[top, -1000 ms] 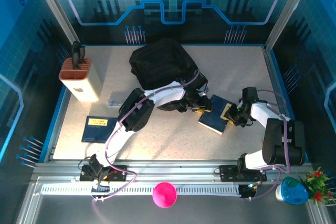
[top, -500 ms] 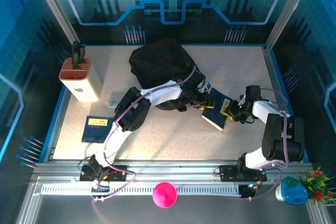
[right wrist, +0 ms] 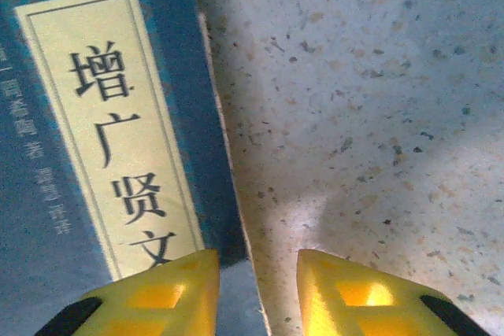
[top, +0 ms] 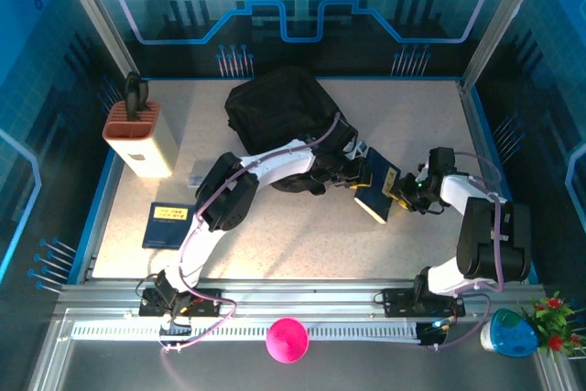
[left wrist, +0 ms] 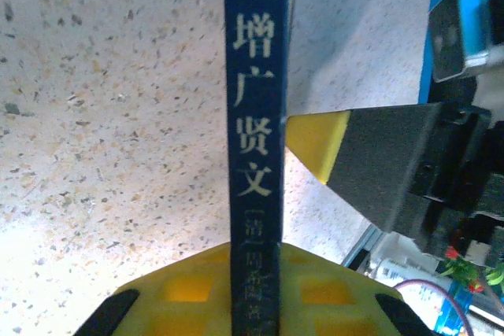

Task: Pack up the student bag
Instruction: Pick up the book from the middle-right of the table, then pass the book.

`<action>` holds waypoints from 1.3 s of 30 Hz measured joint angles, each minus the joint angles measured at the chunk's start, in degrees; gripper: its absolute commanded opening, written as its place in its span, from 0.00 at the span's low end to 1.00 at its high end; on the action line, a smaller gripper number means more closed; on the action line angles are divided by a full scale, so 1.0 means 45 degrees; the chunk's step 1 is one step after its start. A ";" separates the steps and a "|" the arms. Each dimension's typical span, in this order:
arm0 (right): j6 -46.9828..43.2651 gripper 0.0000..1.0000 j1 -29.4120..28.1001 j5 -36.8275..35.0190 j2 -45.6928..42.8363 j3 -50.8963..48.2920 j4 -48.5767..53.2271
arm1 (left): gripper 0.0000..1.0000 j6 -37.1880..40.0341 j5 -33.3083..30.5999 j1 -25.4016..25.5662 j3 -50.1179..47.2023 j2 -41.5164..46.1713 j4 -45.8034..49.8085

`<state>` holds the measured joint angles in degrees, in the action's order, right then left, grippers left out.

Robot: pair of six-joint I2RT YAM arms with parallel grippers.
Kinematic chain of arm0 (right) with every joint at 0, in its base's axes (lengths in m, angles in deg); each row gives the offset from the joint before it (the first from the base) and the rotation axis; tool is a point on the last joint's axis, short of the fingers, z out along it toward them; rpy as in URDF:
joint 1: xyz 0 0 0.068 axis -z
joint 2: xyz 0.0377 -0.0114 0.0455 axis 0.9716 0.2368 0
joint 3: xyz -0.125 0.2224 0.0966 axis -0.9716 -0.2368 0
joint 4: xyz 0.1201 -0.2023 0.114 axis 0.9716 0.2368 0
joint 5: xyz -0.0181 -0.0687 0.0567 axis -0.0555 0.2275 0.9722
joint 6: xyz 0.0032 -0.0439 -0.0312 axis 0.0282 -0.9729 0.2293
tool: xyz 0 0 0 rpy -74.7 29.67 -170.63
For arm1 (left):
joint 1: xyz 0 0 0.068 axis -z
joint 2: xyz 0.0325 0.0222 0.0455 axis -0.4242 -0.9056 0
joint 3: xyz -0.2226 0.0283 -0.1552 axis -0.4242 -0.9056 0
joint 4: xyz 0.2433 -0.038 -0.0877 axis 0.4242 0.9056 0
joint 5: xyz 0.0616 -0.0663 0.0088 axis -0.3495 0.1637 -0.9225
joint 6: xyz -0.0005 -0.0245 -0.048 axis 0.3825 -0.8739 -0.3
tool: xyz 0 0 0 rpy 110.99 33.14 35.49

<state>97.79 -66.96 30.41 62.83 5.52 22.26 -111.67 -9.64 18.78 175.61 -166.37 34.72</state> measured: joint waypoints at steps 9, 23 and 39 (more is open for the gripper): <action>0.1307 0.70 0.0019 0.1462 -0.2142 -0.0005 -0.1311 | 0.09 -0.0058 -0.1943 -0.0495 -0.1787 0.2749 -0.0384; 0.6766 0.90 -0.3337 0.2453 -0.2574 -0.0772 -0.6377 | 0.08 -0.2749 -0.4221 -0.3385 -0.8315 0.7626 -0.5124; 1.0826 0.82 -0.7014 -0.0413 -0.0471 -0.0005 -1.0996 | 0.06 -0.5683 -0.5095 -0.3463 -1.1006 0.8709 -1.0210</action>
<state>146.51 -98.52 28.55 60.71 5.50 -27.23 -137.24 -32.57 3.19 126.08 -127.18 -11.22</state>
